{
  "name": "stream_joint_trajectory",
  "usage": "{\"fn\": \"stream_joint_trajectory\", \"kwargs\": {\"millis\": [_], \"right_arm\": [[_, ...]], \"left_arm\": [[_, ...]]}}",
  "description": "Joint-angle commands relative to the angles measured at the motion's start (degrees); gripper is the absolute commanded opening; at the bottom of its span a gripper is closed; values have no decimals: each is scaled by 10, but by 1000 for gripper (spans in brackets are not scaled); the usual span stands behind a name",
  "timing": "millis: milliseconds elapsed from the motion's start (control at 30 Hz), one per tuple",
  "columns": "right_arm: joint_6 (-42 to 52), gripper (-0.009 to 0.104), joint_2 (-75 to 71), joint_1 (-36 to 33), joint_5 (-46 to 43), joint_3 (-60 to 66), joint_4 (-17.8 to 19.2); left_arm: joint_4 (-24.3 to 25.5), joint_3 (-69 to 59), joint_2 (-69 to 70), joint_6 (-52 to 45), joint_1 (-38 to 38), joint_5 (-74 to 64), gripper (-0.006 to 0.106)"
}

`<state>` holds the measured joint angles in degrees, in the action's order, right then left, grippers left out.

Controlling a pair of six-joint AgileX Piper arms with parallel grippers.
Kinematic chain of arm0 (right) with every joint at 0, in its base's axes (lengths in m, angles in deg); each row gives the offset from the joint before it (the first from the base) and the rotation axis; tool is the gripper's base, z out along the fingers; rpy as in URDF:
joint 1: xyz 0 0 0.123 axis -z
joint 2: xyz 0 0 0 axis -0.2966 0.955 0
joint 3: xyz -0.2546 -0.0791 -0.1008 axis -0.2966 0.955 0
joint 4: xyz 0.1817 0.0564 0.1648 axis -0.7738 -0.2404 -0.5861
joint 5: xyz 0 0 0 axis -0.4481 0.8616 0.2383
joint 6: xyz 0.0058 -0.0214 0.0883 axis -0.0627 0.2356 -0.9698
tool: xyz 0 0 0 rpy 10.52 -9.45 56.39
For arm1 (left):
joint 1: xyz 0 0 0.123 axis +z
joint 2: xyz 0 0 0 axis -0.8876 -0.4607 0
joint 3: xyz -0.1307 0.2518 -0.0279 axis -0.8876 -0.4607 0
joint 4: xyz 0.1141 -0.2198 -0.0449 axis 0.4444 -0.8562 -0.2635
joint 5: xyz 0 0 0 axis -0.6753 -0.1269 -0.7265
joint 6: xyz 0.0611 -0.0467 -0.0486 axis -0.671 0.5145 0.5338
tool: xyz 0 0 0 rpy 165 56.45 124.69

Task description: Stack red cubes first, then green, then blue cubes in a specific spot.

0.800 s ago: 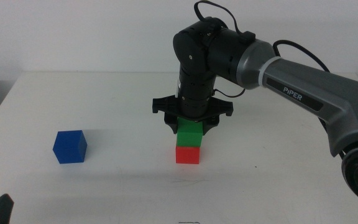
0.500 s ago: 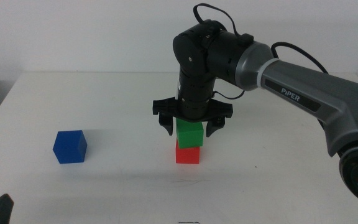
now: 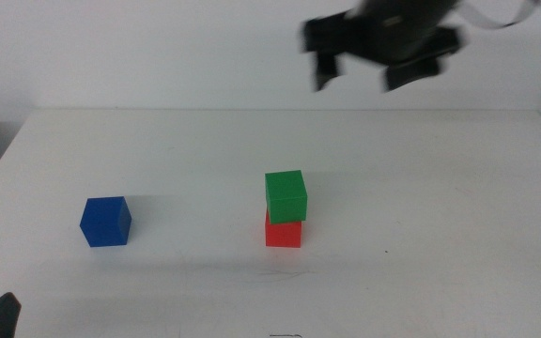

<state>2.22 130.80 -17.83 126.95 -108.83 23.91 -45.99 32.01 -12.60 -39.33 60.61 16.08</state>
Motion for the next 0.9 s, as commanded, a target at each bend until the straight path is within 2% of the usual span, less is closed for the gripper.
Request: {"fn": "stream_joint_trajectory", "kwargs": {"millis": [0,100,300,467,600,867], "right_arm": [[59,75,-102,19,16,32,13],[122,75,-204,45,-42,137,-5],[262,75,-421,86,-197,352,-82],[337,75,-527,91,-236,449,-136],[371,75,-551,91,-240,460,-142],[372,75,-549,91,-241,460,-145]], "left_arm": [[1,2,11,2,1,48,94],[1,2,11,2,1,48,94],[1,2,11,2,1,48,94],[1,2,11,2,1,48,94],[1,2,11,2,1,48,94],[1,2,11,2,1,48,94]]}}
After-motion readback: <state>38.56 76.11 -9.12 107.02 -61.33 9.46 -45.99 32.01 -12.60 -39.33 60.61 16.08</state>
